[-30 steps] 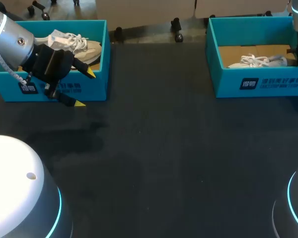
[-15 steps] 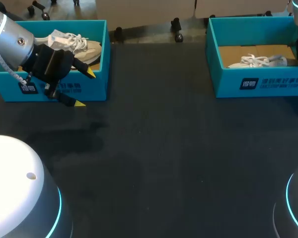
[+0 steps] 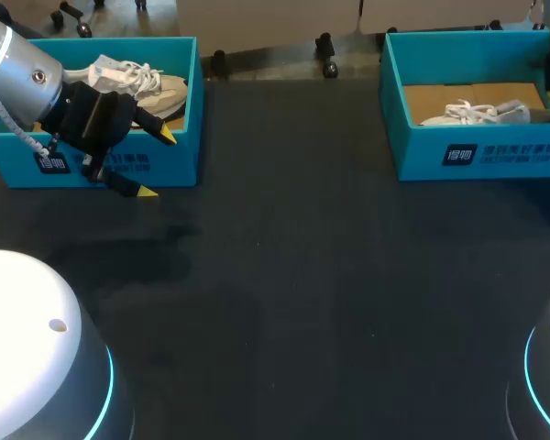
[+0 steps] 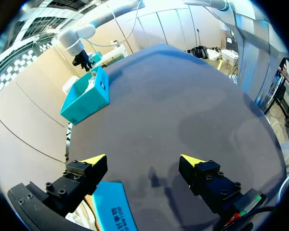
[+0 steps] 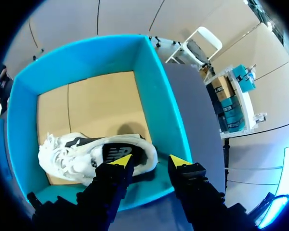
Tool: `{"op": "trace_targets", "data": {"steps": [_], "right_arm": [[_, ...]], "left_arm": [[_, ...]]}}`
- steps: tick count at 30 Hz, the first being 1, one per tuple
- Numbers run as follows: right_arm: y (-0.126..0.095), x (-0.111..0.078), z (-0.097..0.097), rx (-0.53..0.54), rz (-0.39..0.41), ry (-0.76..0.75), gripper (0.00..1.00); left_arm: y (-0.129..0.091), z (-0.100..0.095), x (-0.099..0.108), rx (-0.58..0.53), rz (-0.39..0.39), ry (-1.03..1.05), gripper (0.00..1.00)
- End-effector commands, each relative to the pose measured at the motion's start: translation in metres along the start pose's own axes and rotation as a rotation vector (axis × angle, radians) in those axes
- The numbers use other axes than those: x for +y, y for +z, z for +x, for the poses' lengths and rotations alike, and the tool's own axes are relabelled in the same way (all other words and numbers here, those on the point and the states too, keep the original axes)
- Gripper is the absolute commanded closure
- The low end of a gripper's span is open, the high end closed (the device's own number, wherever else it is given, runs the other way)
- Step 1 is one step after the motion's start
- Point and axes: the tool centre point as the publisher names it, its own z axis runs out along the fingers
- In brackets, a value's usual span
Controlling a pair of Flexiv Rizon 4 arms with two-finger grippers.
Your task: Take the shoe out of the shoebox, open the shoe tongue, remove and reinsert the insole, then place the shoe into the shoebox
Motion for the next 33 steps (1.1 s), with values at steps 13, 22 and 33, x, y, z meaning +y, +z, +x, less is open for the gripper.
{"op": "trace_targets", "data": {"steps": [13,22,33], "right_arm": [[-0.070,-0.038,0.045,0.085,-0.045,-0.016,0.54],[-0.098,-0.064,0.073,0.112,-0.043,-0.041,0.54],[-0.109,-0.088,0.098,0.123,-0.031,-0.054,0.53]], "left_arm": [[0.000,0.000,0.000,0.001,-0.002,0.000,0.00],[0.000,0.000,0.000,0.001,-0.002,0.000,0.00],[-0.010,-0.012,0.009,-0.028,-0.024,0.020,0.00]]}}
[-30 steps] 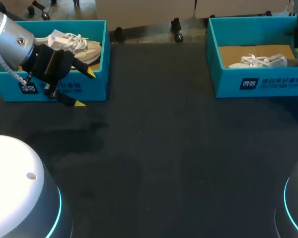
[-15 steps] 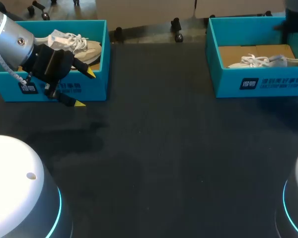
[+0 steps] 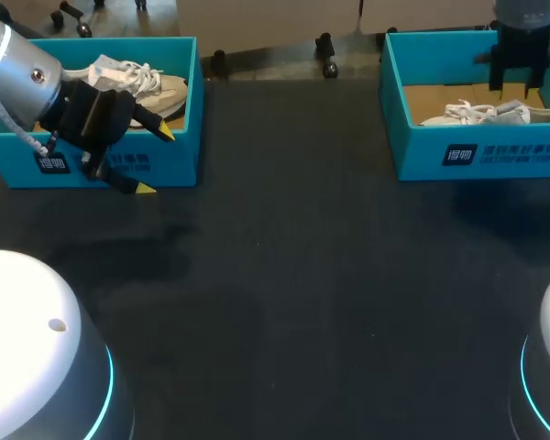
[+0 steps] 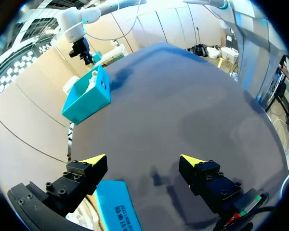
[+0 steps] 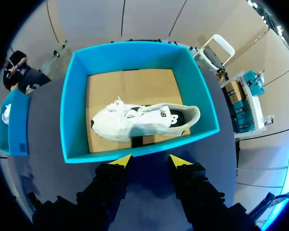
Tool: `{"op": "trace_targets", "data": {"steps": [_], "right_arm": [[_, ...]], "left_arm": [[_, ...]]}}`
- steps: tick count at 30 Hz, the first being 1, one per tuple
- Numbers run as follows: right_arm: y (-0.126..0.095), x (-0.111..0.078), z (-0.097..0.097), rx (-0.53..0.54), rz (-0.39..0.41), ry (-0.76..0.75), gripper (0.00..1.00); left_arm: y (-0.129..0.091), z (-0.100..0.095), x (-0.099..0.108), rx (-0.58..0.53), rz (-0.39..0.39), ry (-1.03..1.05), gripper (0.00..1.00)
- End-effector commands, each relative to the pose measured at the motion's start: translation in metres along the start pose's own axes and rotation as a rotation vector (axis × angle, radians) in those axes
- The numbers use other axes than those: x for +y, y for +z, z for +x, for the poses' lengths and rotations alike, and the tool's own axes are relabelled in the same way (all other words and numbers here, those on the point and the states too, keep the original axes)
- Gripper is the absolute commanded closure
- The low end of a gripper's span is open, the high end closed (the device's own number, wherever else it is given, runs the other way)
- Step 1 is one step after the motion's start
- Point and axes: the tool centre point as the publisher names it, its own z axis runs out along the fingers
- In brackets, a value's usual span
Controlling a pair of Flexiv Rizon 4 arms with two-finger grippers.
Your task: Take the shoe out of the shoebox, open the shoe tongue, remove and reinsert the insole, then place the shoe into the shoebox
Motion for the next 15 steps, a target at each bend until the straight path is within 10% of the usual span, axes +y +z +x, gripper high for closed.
{"op": "trace_targets", "data": {"steps": [1,15], "right_arm": [[-0.001,-0.009,0.007,0.000,-0.004,0.002,0.53],[-0.002,-0.018,0.028,0.024,0.025,0.023,0.53]], "left_arm": [[-0.007,-0.007,0.006,-0.007,-0.018,-0.012,0.00],[-0.020,-0.062,0.040,-0.065,-0.142,-0.346,0.00]]}}
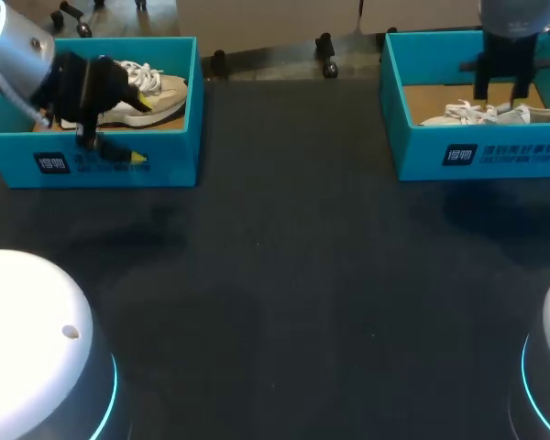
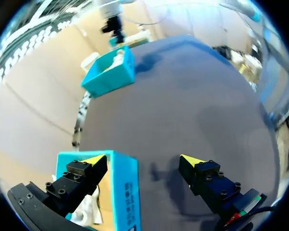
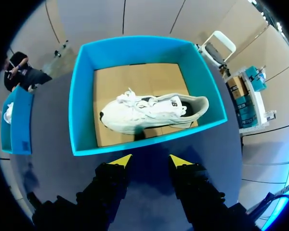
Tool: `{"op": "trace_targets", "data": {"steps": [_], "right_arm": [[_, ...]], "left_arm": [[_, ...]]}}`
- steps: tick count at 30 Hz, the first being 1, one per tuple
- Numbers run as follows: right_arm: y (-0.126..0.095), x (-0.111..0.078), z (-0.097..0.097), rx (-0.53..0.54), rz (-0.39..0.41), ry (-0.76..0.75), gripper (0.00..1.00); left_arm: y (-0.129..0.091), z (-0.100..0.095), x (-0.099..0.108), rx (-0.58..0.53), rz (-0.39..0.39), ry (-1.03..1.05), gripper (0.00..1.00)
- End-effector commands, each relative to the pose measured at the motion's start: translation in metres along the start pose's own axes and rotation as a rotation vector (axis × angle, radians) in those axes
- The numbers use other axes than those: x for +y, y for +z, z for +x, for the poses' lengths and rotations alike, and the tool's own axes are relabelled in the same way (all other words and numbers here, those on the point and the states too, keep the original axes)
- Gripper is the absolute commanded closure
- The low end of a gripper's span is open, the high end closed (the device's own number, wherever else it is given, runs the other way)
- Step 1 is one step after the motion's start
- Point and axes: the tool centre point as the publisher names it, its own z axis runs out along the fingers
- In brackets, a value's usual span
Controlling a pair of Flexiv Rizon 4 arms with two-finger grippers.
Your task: Take the shoe out of the shoebox, open the shoe tongue, remove and reinsert the insole, then place the shoe into the shoebox
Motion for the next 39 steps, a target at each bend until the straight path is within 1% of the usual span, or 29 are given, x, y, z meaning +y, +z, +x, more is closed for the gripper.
{"op": "trace_targets", "data": {"steps": [1,8,13,15,16,17,20,23,25,26,27,28,30,32,34,36,39], "right_arm": [[0.001,0.001,0.005,0.000,0.005,0.005,0.53],[0.006,0.000,0.009,0.007,0.012,0.002,0.53],[0.007,-0.003,0.012,0.012,0.021,0.008,0.54],[0.008,-0.004,0.013,0.014,0.027,0.008,0.54],[0.009,-0.004,0.013,0.013,0.033,0.005,0.54],[0.010,-0.004,0.013,0.013,0.035,0.004,0.54],[0.010,-0.005,0.012,0.012,0.040,0.003,0.54],[0.011,-0.005,0.010,0.010,0.046,-0.002,0.54],[0.012,-0.005,0.010,0.010,0.050,-0.007,0.54],[0.012,-0.005,0.010,0.010,0.051,-0.008,0.55],[0.013,-0.005,0.010,0.009,0.053,-0.012,0.55],[0.013,-0.005,0.010,0.009,0.055,-0.014,0.55],[0.014,-0.004,0.008,0.008,0.059,-0.017,0.55],[0.015,-0.004,0.007,0.008,0.063,-0.020,0.55],[0.015,-0.005,0.006,0.007,0.065,-0.020,0.55],[0.015,-0.005,0.006,0.006,0.068,-0.020,0.55],[0.017,-0.004,0.005,0.006,0.071,-0.025,0.55]], "left_arm": [[0.005,-0.025,0.000,0.021,-0.012,-0.095,0.00],[0.005,-0.047,0.011,-0.005,-0.026,-0.202,0.00],[0.005,-0.059,0.022,-0.010,-0.035,-0.175,0.00],[0.006,-0.062,0.027,0.002,-0.051,-0.128,0.00],[0.006,-0.062,0.030,0.024,-0.043,-0.068,0.00],[0.005,-0.064,0.034,0.035,-0.048,-0.065,0.00],[0.002,-0.076,0.046,0.069,-0.062,0.053,0.00],[-0.005,-0.090,0.056,0.116,-0.037,0.138,0.00],[-0.009,-0.098,0.062,0.124,-0.062,0.207,0.00],[-0.011,-0.100,0.063,0.137,-0.053,0.239,0.00],[-0.015,-0.105,0.065,0.152,-0.041,0.254,0.00],[-0.017,-0.108,0.066,0.149,-0.051,0.319,0.00],[-0.020,-0.114,0.068,0.152,-0.051,0.380,0.00],[-0.022,-0.117,0.069,0.156,-0.047,0.446,0.00],[-0.024,-0.119,0.068,0.160,-0.056,0.571,0.00],[-0.024,-0.121,0.067,0.166,-0.074,0.648,0.00],[-0.028,-0.124,0.065,0.193,-0.060,0.732,0.00]]}}
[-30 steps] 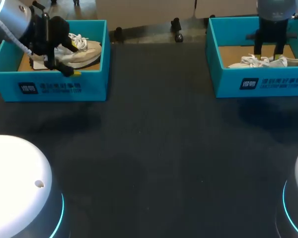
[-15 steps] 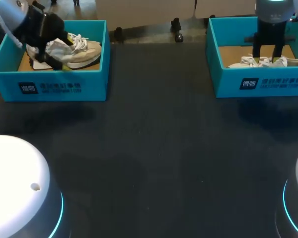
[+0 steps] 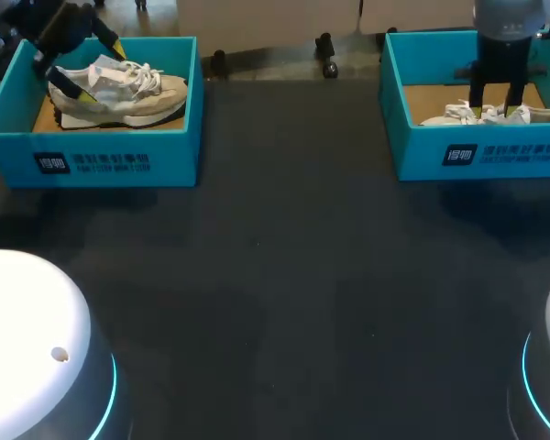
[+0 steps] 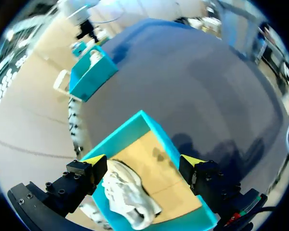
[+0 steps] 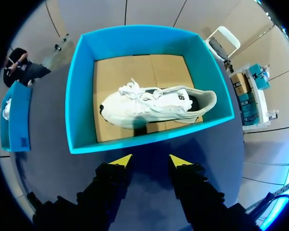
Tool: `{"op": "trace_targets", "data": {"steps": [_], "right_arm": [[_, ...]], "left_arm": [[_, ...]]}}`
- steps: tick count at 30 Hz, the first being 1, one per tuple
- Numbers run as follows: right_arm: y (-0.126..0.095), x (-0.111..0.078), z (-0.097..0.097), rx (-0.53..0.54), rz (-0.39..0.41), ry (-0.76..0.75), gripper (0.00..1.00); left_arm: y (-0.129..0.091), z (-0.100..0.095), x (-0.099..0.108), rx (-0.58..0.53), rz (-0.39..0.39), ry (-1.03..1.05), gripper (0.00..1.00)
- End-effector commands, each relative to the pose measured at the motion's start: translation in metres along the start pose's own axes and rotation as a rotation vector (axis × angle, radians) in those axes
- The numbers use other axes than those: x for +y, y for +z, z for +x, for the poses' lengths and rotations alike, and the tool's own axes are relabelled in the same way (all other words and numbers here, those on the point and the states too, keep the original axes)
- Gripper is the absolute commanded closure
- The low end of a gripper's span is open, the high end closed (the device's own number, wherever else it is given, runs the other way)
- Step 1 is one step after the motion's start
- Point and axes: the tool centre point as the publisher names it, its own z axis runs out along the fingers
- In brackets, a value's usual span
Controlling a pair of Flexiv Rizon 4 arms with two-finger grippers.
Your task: Take the shoe out of the shoebox, open the shoe tongue, remove and reinsert the insole, then place the shoe into the shoebox
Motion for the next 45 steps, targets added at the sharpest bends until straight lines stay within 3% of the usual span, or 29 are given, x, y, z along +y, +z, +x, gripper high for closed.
{"op": "trace_targets", "data": {"steps": [1,9,15,20,22,27,34,45], "right_arm": [[0.003,0.002,-0.001,-0.001,0.005,-0.005,0.55],[0.002,0.001,-0.007,-0.006,0.004,-0.005,0.55],[-0.005,-0.011,-0.009,-0.002,-0.017,-0.012,0.51],[-0.009,-0.028,-0.008,0.014,-0.028,-0.019,0.25],[-0.013,-0.034,-0.006,0.016,-0.033,-0.020,0.10],[-0.018,-0.045,-0.004,0.020,-0.033,-0.018,0.10],[-0.028,-0.052,0.004,0.040,-0.057,-0.063,0.00],[-0.029,-0.052,0.006,0.036,-0.060,-0.070,0.00]], "left_arm": [[-0.006,-0.005,0.001,0.069,-0.008,0.215,0.00],[-0.012,-0.005,0.014,0.146,-0.144,0.480,0.00],[-0.007,-0.011,0.029,0.141,-0.241,0.598,0.00],[0.006,-0.014,0.046,0.139,-0.297,0.581,0.00],[0.011,-0.016,0.051,0.148,-0.320,0.553,0.00],[0.011,-0.016,0.051,0.148,-0.320,0.553,0.00],[0.011,-0.016,0.051,0.148,-0.320,0.553,0.00],[0.011,-0.016,0.051,0.148,-0.320,0.553,0.00]]}}
